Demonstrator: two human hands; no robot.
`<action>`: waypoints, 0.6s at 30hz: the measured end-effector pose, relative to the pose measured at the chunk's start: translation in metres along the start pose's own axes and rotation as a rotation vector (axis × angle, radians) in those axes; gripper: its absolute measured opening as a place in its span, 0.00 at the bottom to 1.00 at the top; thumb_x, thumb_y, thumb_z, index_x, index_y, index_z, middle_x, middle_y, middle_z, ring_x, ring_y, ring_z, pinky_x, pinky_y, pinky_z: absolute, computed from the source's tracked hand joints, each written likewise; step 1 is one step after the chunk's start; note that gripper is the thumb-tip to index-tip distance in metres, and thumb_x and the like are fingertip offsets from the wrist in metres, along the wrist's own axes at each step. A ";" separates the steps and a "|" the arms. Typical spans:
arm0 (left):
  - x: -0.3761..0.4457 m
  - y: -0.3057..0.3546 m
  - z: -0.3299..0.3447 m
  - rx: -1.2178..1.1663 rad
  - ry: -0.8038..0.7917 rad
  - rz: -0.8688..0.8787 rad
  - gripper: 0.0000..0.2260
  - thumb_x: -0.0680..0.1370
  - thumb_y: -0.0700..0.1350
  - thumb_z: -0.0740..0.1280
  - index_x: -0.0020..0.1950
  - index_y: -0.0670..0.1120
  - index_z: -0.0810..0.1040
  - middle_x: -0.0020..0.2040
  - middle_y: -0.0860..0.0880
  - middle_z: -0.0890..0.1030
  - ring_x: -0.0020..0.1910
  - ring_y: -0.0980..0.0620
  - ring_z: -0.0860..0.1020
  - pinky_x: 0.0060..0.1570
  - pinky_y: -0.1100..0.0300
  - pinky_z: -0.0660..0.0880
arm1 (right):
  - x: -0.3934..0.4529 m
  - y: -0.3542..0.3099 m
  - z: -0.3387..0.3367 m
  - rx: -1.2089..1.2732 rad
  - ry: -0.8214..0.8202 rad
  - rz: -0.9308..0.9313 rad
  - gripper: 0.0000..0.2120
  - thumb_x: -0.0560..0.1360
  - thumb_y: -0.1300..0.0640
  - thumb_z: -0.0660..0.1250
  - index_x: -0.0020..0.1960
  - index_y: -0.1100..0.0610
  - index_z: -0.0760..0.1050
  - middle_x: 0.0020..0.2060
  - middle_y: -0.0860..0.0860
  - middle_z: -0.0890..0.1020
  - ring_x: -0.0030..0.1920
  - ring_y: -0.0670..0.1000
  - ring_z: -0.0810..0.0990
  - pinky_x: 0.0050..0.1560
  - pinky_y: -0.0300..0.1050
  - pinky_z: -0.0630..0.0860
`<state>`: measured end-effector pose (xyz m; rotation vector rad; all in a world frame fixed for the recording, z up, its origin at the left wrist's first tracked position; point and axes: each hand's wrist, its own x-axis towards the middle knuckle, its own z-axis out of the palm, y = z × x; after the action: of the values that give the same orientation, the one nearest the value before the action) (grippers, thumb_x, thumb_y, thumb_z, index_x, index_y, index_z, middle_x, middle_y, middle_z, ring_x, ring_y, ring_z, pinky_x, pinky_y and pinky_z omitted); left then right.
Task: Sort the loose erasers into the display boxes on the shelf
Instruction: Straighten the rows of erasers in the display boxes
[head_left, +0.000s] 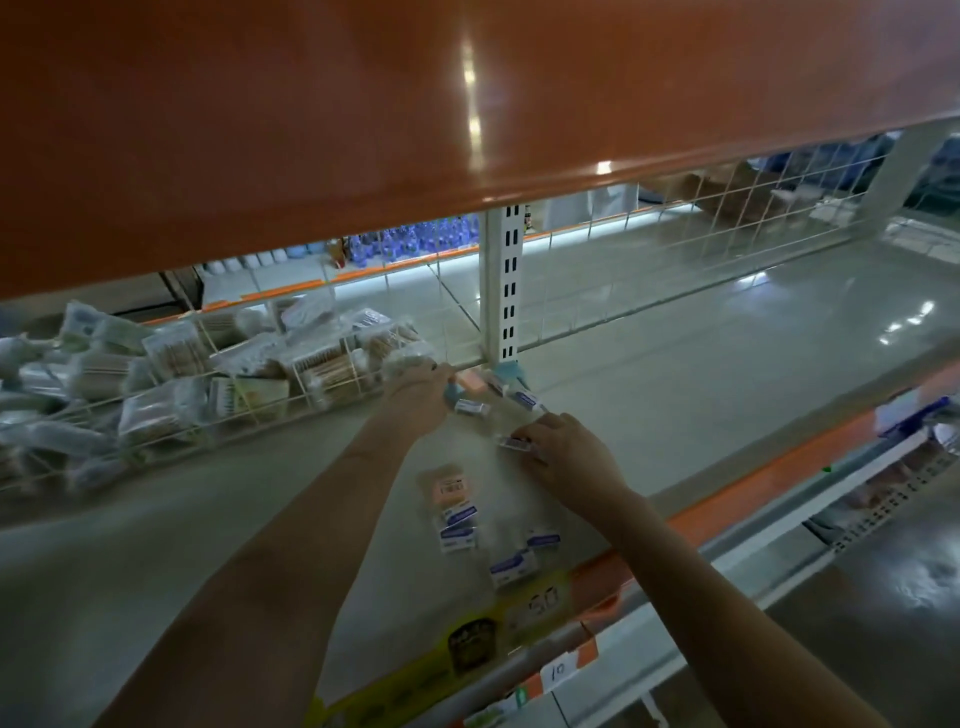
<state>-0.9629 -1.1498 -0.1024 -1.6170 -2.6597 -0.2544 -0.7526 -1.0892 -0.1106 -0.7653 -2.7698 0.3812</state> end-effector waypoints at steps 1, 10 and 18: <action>0.002 -0.001 0.001 -0.011 0.003 0.004 0.13 0.75 0.46 0.66 0.59 0.47 0.72 0.60 0.46 0.74 0.60 0.47 0.71 0.58 0.54 0.69 | 0.001 0.001 0.000 0.005 0.000 -0.001 0.14 0.77 0.53 0.61 0.62 0.52 0.75 0.59 0.51 0.76 0.58 0.52 0.72 0.54 0.45 0.71; -0.005 -0.008 0.003 -0.034 0.079 0.042 0.12 0.76 0.45 0.64 0.60 0.45 0.72 0.57 0.46 0.75 0.56 0.49 0.73 0.53 0.58 0.69 | 0.005 0.006 0.002 0.035 -0.009 -0.026 0.12 0.77 0.48 0.62 0.58 0.50 0.76 0.55 0.50 0.78 0.55 0.50 0.73 0.51 0.42 0.71; -0.025 -0.019 0.003 -0.070 0.072 0.026 0.13 0.75 0.51 0.66 0.58 0.48 0.78 0.55 0.47 0.77 0.57 0.48 0.71 0.56 0.58 0.63 | 0.000 0.000 -0.005 0.180 0.056 -0.074 0.09 0.75 0.56 0.67 0.54 0.54 0.78 0.53 0.50 0.78 0.56 0.49 0.73 0.51 0.37 0.67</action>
<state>-0.9675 -1.1798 -0.1107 -1.6272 -2.6031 -0.4008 -0.7515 -1.0882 -0.1055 -0.6183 -2.6577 0.5754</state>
